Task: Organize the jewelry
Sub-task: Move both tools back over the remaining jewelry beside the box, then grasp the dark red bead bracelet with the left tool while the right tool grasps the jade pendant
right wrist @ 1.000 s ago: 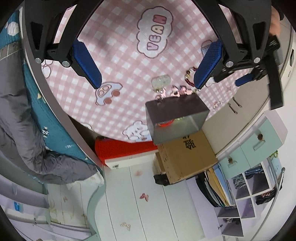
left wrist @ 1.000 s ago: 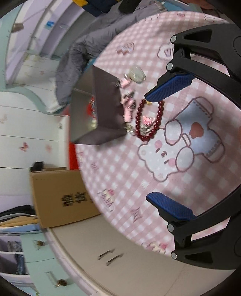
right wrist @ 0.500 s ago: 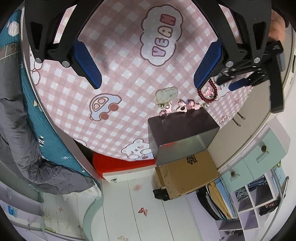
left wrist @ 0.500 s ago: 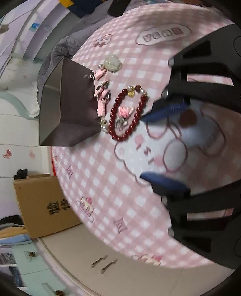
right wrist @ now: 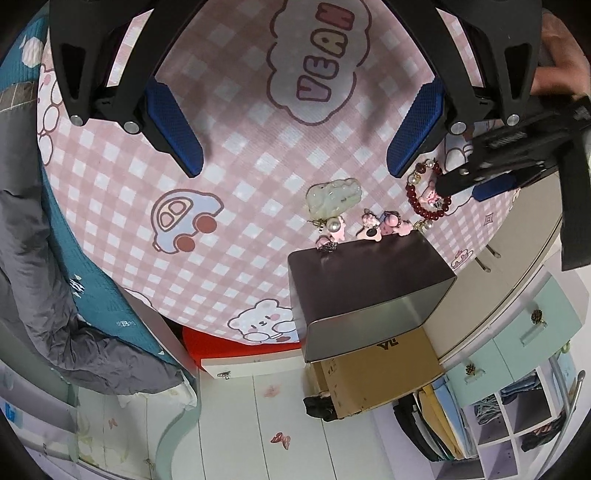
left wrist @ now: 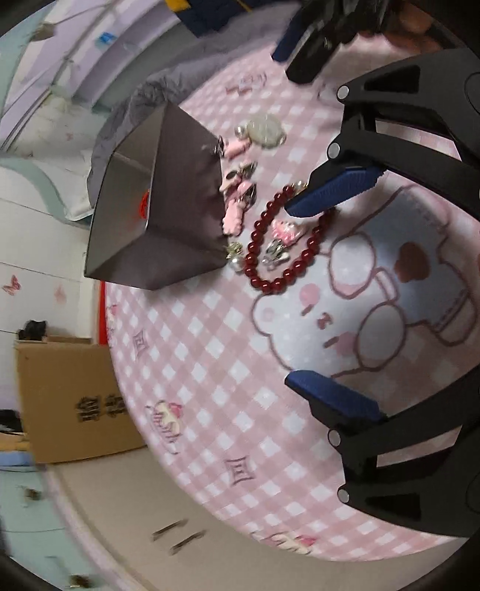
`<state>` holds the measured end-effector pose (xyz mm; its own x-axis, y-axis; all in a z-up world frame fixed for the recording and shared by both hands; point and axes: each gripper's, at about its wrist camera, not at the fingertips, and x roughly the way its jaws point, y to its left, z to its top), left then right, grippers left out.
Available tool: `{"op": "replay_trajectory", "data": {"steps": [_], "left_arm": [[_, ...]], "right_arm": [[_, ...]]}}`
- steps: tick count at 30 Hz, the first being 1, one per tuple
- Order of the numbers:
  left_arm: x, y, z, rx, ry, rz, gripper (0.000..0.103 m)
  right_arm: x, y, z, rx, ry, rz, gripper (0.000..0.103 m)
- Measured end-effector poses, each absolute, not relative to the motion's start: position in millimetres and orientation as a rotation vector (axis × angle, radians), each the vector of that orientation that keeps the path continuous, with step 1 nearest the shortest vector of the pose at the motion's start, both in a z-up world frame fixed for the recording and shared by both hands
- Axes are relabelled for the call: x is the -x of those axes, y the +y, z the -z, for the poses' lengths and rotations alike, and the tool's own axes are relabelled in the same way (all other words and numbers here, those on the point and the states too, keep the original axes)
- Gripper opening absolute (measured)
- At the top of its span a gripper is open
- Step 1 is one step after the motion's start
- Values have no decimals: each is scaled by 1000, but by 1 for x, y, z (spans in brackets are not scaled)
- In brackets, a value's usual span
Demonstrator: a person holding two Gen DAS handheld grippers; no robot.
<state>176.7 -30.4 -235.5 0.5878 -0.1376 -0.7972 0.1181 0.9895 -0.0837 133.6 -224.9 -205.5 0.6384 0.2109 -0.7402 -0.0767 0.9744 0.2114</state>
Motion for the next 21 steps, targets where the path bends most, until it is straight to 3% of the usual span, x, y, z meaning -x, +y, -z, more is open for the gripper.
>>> {"op": "replay_trajectory", "data": {"steps": [2,4,7,15,19,21], "left_arm": [[-173,-37,237,-34,924,143,78],[-168,-33,235,-46,917,156,63],[-164,-18,234,-44,916,182,51],[-169,-22,236,-78,898,166,52],[-165,-16,233,-46,891,210,8],[-161,-12,233,-33,889,234,8]], "right_arm": [[-135,-224,205,-161,866,-167,96],[-137,-222,205,-153,870,-174,96],[-143,-216,209,-126,885,-184,96],[-173,-191,225,-42,909,-172,92],[-174,-180,224,65,901,-143,48],[-171,-178,223,68,901,-164,41]]}}
